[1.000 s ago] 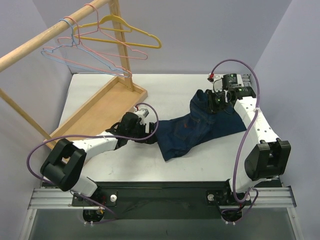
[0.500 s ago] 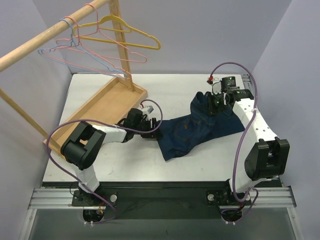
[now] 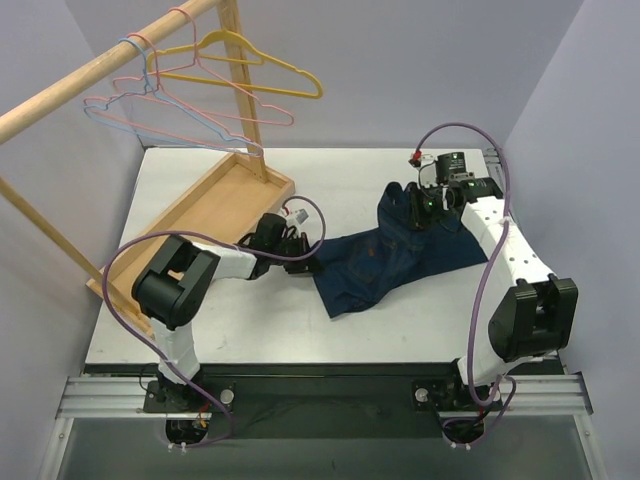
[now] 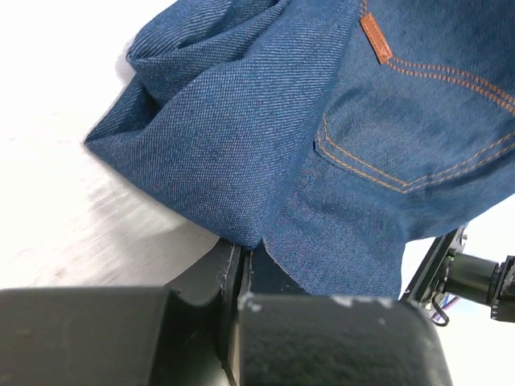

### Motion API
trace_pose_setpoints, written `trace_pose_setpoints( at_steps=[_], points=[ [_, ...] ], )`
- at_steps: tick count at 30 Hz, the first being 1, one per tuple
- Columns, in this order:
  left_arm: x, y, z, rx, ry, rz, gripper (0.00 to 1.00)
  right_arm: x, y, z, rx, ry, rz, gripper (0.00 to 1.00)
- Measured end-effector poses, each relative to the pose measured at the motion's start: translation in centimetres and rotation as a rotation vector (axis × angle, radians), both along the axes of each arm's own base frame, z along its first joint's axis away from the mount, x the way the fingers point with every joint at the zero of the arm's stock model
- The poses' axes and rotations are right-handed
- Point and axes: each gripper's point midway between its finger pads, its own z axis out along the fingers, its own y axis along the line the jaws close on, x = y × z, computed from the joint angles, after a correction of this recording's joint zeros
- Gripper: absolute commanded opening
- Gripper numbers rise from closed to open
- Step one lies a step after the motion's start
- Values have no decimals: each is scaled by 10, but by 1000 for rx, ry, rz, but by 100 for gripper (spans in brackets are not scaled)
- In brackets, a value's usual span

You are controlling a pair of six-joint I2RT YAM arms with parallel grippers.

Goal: Place the trousers on the hanger
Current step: Fold the trousers at the center of the board.

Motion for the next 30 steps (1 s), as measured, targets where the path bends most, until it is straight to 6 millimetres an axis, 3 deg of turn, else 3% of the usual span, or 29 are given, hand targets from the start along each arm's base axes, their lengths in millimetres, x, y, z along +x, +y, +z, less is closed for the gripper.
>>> trace_pose_setpoints(
  at_steps=[4, 9, 10, 12, 13, 16, 19, 22, 30],
  points=[
    [9, 25, 10, 13, 20, 41, 0, -7, 23, 8, 16, 9, 42, 0],
    [26, 82, 42, 24, -3, 126, 0, -25, 78, 22, 15, -2, 138, 0],
    [27, 93, 46, 29, -12, 138, 5, -31, 92, 26, 22, -2, 151, 0],
    [24, 116, 52, 38, -14, 163, 35, -40, 114, 34, 37, -7, 172, 0],
    [21, 127, 53, 46, -12, 169, 56, -44, 124, 40, 44, -15, 183, 0],
    [11, 152, 53, 77, 12, 191, 75, -57, 155, 63, 68, -55, 225, 0],
    [3, 162, 57, 100, 12, 187, 79, -67, 184, 100, 121, -123, 267, 0],
    [-2, 164, 64, 111, -2, 179, 83, -68, 199, 138, 180, -200, 291, 0],
    [-5, 173, 77, 141, -39, 212, 84, -58, 200, 208, 241, -353, 304, 0]
  ],
)
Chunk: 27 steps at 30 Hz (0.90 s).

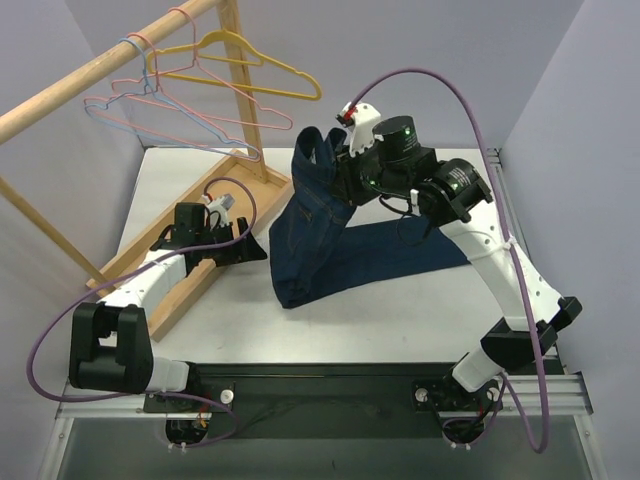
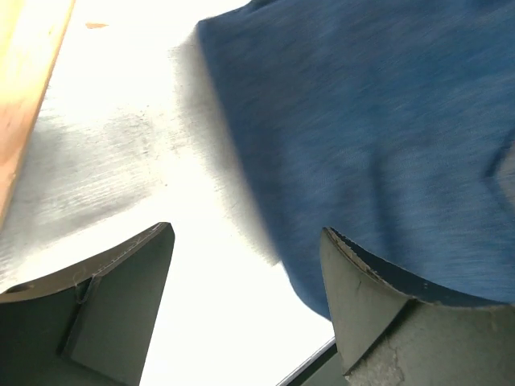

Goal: Place the trousers on the hanger
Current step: Fold the trousers at the center of the board.

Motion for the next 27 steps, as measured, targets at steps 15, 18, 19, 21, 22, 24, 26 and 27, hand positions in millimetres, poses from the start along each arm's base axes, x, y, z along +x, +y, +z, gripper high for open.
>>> trace_pose_setpoints(
  at_steps=[15, 18, 19, 21, 22, 24, 26, 27],
  points=[
    [0, 1, 2, 10, -16, 4, 84, 47, -70, -3, -58, -32, -21, 0],
    [-2, -2, 1, 5, -10, 1, 84, 58, -85, -15, -74, -8, -29, 0],
    [-2, -4, 0, 3, -10, -4, 84, 61, -90, -18, -74, -1, -31, 0],
    [-4, -12, 1, 1, -17, -21, 84, 67, -101, -24, -74, 15, -47, 0],
    [-4, -17, 1, 1, -23, -31, 84, 70, -107, -26, -73, 23, -57, 0],
    [-6, -32, -1, 0, -28, -64, 84, 74, -119, -32, -74, 38, -78, 0],
    [-10, -47, -7, 0, -19, -97, 84, 79, -133, -43, -82, 62, -101, 0],
    [-11, -54, -11, -1, -11, -109, 83, 80, -138, -50, -88, 77, -108, 0]
  ],
)
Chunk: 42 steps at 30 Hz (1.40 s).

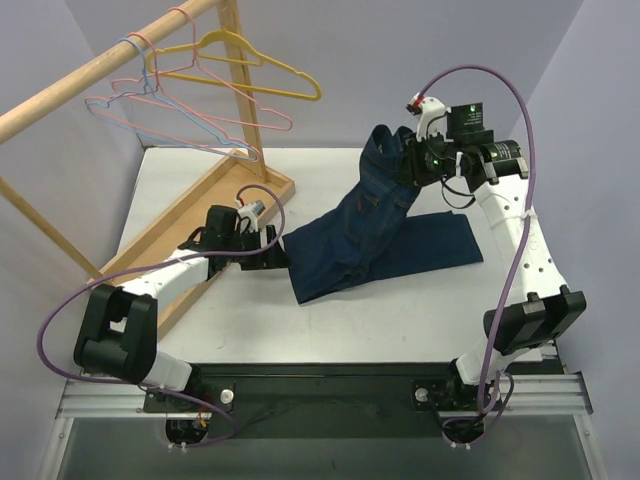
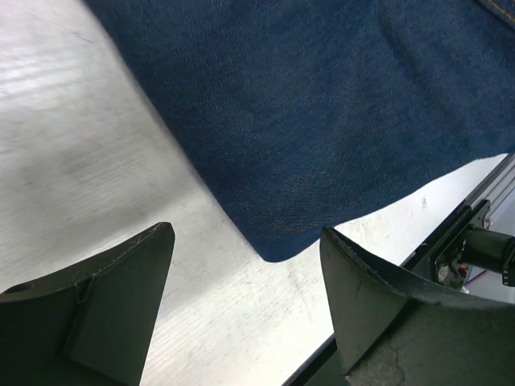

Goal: Place the trousers on the hanger
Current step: Fold the trousers at the center of the board.

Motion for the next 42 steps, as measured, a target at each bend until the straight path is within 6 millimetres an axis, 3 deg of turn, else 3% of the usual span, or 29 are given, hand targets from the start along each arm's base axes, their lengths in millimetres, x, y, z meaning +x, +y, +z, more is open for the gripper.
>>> trace_pose_setpoints(
  at_steps=[3, 8, 20, 27, 33, 35, 37, 38, 42],
  points=[
    [0, -13, -16, -1, 36, -11, 82, 2, -15, -20, -27, 40, -19, 0],
    [7, -14, -43, 14, 98, 23, 80, 4, -37, -43, -65, 77, -43, 0],
    [26, -37, -56, 4, 98, 3, 76, 15, -93, -114, -185, 194, -153, 0],
    [37, -48, -59, -43, 92, -1, 70, 20, -99, -123, -202, 189, -175, 0],
    [45, -70, -59, -121, 87, -26, 61, 23, -101, -128, -213, 187, -184, 0],
    [44, -80, -60, -149, 91, -44, 48, 24, -102, -129, -213, 182, -188, 0],
    [42, -91, -62, -181, 99, -66, 24, 26, -103, -132, -216, 180, -193, 0],
    [41, -95, -65, -195, 110, -69, 0, 26, -103, -134, -216, 182, -195, 0],
    [37, -106, -72, -249, 147, -86, 0, 23, -104, -144, -220, 197, -202, 0]
  ],
)
